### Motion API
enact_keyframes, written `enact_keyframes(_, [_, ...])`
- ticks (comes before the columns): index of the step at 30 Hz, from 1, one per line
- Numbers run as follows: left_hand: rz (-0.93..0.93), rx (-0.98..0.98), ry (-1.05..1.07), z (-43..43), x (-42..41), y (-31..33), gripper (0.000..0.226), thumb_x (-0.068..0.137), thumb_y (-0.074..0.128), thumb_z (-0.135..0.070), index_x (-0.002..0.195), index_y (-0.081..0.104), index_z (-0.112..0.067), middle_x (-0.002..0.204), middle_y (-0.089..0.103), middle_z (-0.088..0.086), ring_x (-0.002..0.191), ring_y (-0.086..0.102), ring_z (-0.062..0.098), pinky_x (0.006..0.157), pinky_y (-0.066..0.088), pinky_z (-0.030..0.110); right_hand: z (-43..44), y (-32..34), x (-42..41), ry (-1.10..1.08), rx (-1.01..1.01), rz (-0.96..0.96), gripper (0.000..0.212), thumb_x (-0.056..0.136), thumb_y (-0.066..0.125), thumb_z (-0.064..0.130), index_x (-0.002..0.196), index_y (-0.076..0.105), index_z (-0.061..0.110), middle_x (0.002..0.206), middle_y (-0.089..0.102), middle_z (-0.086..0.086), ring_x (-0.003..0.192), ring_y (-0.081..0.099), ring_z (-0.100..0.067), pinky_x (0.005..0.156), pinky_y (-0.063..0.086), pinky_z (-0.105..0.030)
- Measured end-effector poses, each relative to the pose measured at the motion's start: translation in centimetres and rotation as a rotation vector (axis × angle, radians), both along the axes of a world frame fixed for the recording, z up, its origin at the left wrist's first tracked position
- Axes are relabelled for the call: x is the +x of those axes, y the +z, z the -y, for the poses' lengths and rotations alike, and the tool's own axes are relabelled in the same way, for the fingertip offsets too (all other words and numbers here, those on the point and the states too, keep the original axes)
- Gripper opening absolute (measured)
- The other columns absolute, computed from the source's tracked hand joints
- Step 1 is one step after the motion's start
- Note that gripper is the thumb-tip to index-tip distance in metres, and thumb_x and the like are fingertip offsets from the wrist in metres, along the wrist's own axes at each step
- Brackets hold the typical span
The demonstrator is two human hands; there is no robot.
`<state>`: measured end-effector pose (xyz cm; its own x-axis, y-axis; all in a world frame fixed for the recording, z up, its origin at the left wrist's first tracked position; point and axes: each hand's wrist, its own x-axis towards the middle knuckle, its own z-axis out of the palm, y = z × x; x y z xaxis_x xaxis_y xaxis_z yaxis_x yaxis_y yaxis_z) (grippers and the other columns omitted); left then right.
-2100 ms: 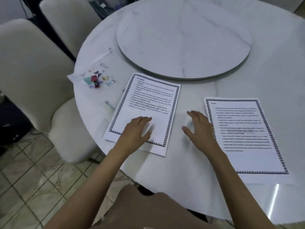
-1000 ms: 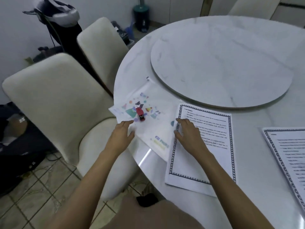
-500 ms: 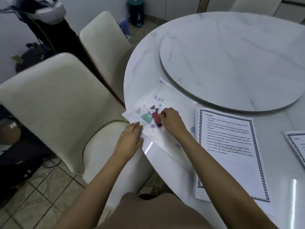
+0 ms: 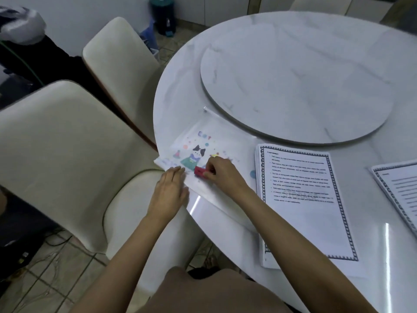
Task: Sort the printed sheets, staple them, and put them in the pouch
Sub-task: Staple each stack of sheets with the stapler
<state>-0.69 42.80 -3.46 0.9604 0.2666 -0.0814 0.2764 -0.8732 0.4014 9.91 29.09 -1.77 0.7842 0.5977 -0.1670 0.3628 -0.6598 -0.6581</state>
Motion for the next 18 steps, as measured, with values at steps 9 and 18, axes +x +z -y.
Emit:
enact_keyframes(9, [0.04, -0.085, -0.048, 4.4, 2.4, 0.5, 0.052, 0.091, 0.054, -0.017, 0.139, 0.038, -0.01, 0.144, 0.038, 0.009, 0.133, 0.035, 0.025, 0.109, 0.027, 0.032, 6.7, 1.0, 0.5, -0.061, 0.178, 0.14, 0.015, 0.087, 0.06, 0.018, 0.087, 0.06, 0.002, 0.088, 0.059, -0.006, 0.084, 0.046, -0.016, 0.074, 0.038, -0.029])
enact_keyframes(18, [0.125, -0.144, -0.118, 14.7, 6.3, 1.3, 0.045, 0.093, 0.051, -0.018, 0.136, 0.041, -0.008, 0.142, 0.042, 0.009, 0.132, 0.037, 0.024, 0.108, 0.024, 0.026, 21.2, 1.3, 4.5, -0.207, 0.18, 0.321, 0.006, 0.087, 0.06, 0.014, 0.089, 0.06, 0.008, 0.091, 0.061, -0.004, 0.088, 0.048, -0.016, 0.07, 0.03, -0.019])
